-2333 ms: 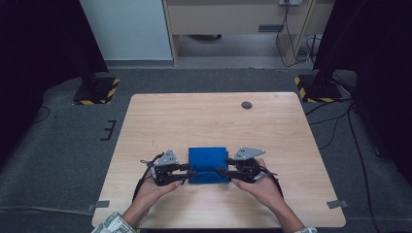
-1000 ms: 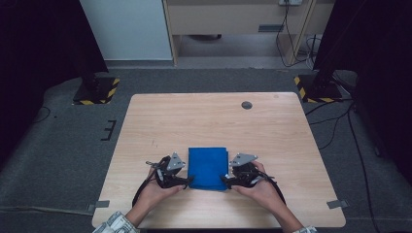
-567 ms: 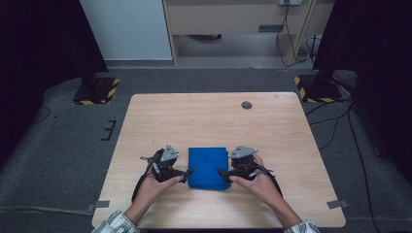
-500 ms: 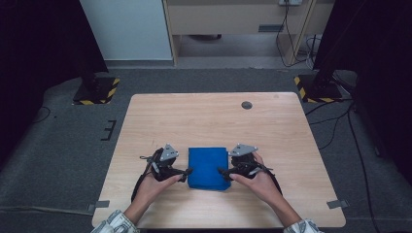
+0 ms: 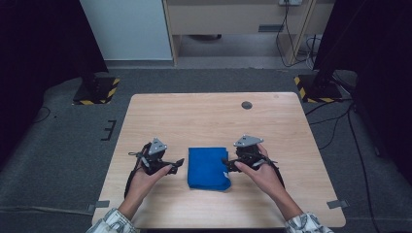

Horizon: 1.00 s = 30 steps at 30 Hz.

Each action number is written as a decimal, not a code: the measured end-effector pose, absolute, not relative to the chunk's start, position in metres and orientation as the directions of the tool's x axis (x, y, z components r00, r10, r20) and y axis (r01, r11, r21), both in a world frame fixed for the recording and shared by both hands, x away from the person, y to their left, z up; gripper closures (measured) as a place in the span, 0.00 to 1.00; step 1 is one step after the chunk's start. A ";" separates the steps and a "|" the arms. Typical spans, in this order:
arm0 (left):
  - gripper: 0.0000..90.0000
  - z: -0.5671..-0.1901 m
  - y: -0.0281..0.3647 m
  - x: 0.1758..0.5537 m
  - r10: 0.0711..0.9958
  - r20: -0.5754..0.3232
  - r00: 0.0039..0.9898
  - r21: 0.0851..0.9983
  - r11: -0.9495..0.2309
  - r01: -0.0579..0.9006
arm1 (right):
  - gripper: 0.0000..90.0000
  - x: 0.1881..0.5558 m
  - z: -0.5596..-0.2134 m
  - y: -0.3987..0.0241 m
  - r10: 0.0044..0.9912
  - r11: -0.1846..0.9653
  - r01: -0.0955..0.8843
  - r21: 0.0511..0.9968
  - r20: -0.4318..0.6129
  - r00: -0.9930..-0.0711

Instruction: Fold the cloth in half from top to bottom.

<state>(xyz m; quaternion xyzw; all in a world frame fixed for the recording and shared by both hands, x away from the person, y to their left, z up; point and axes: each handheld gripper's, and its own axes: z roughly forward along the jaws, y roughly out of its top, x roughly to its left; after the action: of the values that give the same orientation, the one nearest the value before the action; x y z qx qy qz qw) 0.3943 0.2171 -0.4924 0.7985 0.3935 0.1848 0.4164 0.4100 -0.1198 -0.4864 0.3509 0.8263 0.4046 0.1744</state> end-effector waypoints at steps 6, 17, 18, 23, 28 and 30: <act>0.08 -0.494 0.230 0.400 0.807 -0.033 0.589 0.805 -0.328 0.494 | 0.10 0.415 -0.484 -0.135 0.745 0.396 0.451 0.800 0.008 -0.667; 0.07 -0.497 0.248 0.404 0.837 -0.014 0.547 0.801 -0.318 0.508 | 0.10 0.418 -0.482 -0.162 0.785 0.345 0.468 0.814 0.022 -0.618; 0.07 -0.497 0.250 0.404 0.839 -0.013 0.543 0.801 -0.317 0.509 | 0.10 0.418 -0.482 -0.164 0.788 0.344 0.471 0.812 0.022 -0.615; 0.07 -0.498 0.259 0.407 0.851 0.001 0.526 0.798 -0.317 0.512 | 0.10 0.419 -0.483 -0.178 0.808 0.337 0.474 0.813 0.008 -0.589; 0.07 -0.500 0.266 0.408 0.863 0.004 0.505 0.791 -0.311 0.526 | 0.11 0.420 -0.484 -0.196 0.829 0.327 0.475 0.817 -0.006 -0.560; 0.07 -0.501 0.266 0.408 0.865 0.008 0.501 0.787 -0.315 0.531 | 0.11 0.420 -0.485 -0.205 0.842 0.314 0.486 0.815 -0.003 -0.539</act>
<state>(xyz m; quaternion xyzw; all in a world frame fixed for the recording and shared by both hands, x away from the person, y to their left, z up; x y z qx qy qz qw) 0.4081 0.2661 -0.5007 0.7799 0.4474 0.2216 0.3774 0.4195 -0.2046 -0.4850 0.4259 0.7798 0.4019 0.2215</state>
